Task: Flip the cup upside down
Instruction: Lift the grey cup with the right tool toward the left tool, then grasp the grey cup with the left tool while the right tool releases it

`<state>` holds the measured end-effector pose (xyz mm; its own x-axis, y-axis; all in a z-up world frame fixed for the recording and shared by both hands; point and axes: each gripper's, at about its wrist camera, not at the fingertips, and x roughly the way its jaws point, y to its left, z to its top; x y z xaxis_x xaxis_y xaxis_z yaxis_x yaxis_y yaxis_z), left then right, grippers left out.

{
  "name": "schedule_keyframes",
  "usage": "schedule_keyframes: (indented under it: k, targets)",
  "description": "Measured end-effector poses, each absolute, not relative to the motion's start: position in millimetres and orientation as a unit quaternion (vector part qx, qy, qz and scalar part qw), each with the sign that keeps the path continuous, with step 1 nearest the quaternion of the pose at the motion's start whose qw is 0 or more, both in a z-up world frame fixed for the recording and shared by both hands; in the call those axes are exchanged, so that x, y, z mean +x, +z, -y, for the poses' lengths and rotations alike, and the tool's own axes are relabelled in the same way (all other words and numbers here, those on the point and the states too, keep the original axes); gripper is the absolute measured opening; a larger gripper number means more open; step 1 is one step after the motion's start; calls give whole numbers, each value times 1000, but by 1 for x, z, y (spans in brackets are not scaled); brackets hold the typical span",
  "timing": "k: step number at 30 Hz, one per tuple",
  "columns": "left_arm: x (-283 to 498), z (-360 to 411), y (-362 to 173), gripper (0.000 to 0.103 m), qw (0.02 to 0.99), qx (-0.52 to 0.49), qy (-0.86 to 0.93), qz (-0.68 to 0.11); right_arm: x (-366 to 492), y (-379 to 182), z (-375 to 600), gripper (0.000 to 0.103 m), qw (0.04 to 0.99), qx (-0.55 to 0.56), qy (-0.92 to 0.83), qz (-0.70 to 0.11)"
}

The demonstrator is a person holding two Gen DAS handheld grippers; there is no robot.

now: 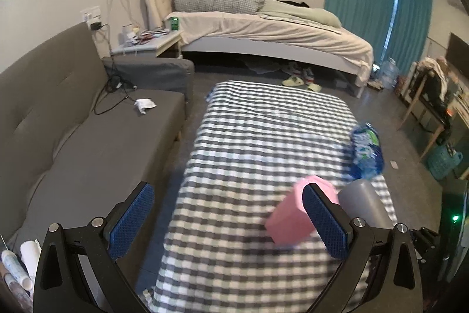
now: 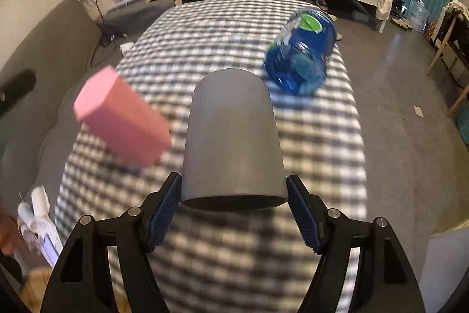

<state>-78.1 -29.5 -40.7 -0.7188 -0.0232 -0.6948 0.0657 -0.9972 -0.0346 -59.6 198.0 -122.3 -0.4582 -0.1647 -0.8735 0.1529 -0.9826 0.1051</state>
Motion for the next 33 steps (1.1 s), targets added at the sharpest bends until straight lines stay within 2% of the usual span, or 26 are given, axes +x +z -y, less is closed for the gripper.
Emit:
schedule_keyframes:
  k: [11,21,26,33]
  targets:
    - [-42,7,-30,103,3,395,-919,-20,9,-120,-196,72,100,534,-839,-15]
    - [-33,-4,-37,103,-6,426,-904,-26,18,-121,-196,75,99,541,-835,-8]
    - [-28,-21,-37,103,-18,433,-901,-16,27,-94,-206,80,90,506,-858,4]
    - [-32,-65,-42,103,-54,458,-888,3,44,-60,-238,81,20,459,-888,-2]
